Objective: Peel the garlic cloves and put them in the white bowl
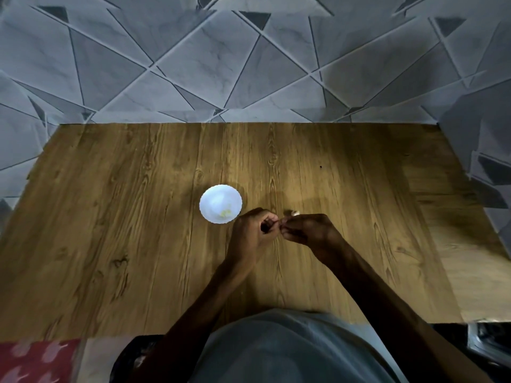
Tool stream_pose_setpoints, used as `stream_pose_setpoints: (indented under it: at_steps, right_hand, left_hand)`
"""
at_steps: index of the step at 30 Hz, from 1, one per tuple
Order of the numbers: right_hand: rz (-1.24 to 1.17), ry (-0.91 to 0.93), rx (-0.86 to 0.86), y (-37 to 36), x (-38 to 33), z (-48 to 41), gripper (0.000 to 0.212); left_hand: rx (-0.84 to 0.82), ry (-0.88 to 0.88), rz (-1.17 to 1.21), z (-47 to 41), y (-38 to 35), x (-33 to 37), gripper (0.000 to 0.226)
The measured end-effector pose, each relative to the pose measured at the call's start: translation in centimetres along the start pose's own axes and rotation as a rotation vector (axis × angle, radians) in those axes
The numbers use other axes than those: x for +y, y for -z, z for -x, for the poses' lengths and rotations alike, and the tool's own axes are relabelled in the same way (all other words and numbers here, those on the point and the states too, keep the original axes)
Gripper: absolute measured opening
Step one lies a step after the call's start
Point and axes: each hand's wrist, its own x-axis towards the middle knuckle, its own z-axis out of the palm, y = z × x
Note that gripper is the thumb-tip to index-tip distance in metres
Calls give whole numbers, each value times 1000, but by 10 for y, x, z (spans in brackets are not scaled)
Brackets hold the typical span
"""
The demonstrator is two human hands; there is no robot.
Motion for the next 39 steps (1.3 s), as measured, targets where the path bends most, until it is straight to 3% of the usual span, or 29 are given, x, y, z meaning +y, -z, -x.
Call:
stream_pose_setpoints:
  at_steps: [4, 8, 11, 14, 16, 20, 23, 27, 39]
  right_hand:
    - [-188, -262, 51, 3, -4, -6, 9]
    - [-257, -383, 26, 5, -1, -8, 6]
    - [-310, -396, 6, 7, 3, -8, 6]
    - [-288, -319, -11, 7, 7, -8, 11]
    - [-224, -252, -16, 6, 9, -7, 14]
    - [-64, -58, -42, 10, 14, -5, 15]
    - [199, 107, -15, 10, 16, -4, 13]
    - [443, 304, 85, 4, 16, -4, 7]
    - [557, 590, 216, -11, 17, -2, 7]
  left_hand:
    - [23, -113, -85, 4, -6, 1, 7]
    - [31, -159, -145, 7, -13, -4, 6]
    - [33, -48, -9, 8, -14, -2, 4]
    - [-78, 280, 422, 5, -11, -6, 9]
    - [-112, 347, 557, 4, -9, -10, 9]
    - [-145, 316, 483, 4, -6, -13, 10]
    - [-166, 303, 412, 2, -6, -13, 10]
    - [-200, 419, 537, -1, -2, -6, 10]
    - [-241, 598, 679, -7, 3, 0, 12]
